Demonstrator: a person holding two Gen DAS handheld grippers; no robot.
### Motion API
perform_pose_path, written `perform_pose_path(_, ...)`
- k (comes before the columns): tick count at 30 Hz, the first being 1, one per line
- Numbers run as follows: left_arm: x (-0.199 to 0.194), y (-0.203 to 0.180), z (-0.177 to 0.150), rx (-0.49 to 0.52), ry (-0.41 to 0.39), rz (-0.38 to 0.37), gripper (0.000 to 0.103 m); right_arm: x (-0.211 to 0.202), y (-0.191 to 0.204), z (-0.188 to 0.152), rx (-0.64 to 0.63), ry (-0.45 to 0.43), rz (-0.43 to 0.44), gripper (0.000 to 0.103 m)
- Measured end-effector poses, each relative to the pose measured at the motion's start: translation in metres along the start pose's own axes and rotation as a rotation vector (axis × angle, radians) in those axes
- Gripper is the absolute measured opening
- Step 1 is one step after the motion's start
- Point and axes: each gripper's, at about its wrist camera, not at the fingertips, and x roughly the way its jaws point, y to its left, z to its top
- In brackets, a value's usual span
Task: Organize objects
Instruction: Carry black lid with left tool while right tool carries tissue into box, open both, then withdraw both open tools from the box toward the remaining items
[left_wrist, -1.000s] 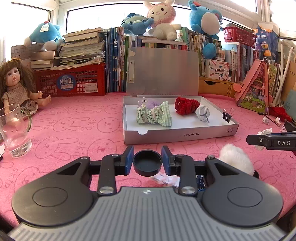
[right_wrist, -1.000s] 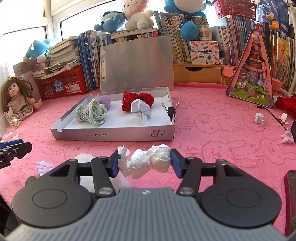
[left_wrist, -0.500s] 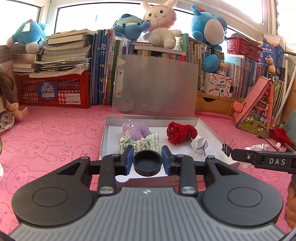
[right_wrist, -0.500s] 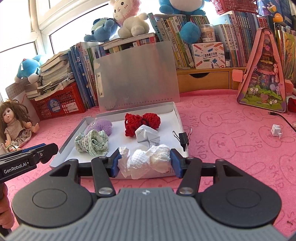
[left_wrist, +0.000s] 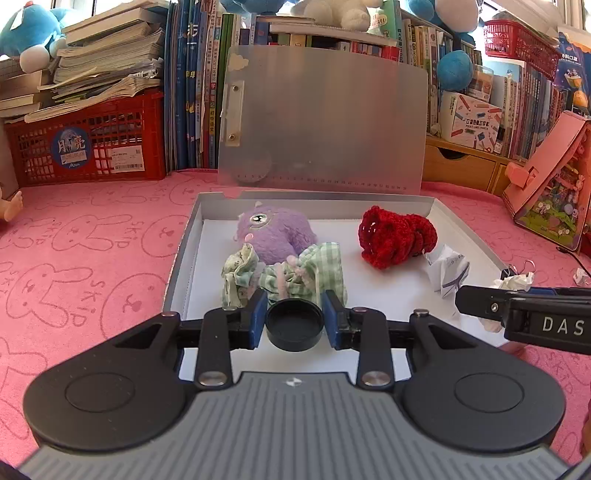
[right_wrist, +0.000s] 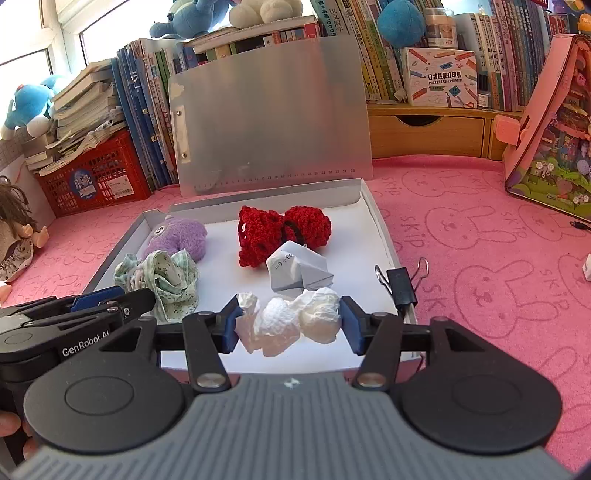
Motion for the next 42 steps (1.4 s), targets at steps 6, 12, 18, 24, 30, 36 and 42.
perform_pose_path(6,0.027,0.006,0.01,-0.004,0.06,0.038,0.038,0.019,0.002,0.007,-0.031,0.02,-0.032,0.058)
perform_pose_path(12,0.041,0.009,0.024,-0.021,0.11,0.048,0.038,0.032,-0.005,0.018,0.009,0.035,-0.02,0.058)
perform_pose_path(18,0.057,0.009,0.033,-0.031,0.159,0.072,0.038,0.04,-0.007,0.024,0.025,0.052,-0.007,0.06)
perform_pose_path(24,0.055,0.006,0.03,-0.026,0.172,0.049,0.049,0.034,-0.006,0.023,0.011,0.032,-0.003,0.072)
perform_pose_path(30,0.033,0.0,0.032,0.013,0.121,0.023,0.081,0.019,-0.007,0.024,0.0,0.008,-0.013,0.078)
perform_pose_path(36,0.002,-0.002,0.034,0.039,0.062,-0.004,0.084,-0.006,-0.01,0.021,-0.012,-0.022,0.0,0.082)
perform_pose_path(42,-0.036,-0.002,0.023,0.034,0.02,-0.053,0.085,-0.038,-0.009,0.007,-0.049,-0.06,0.025,0.085)
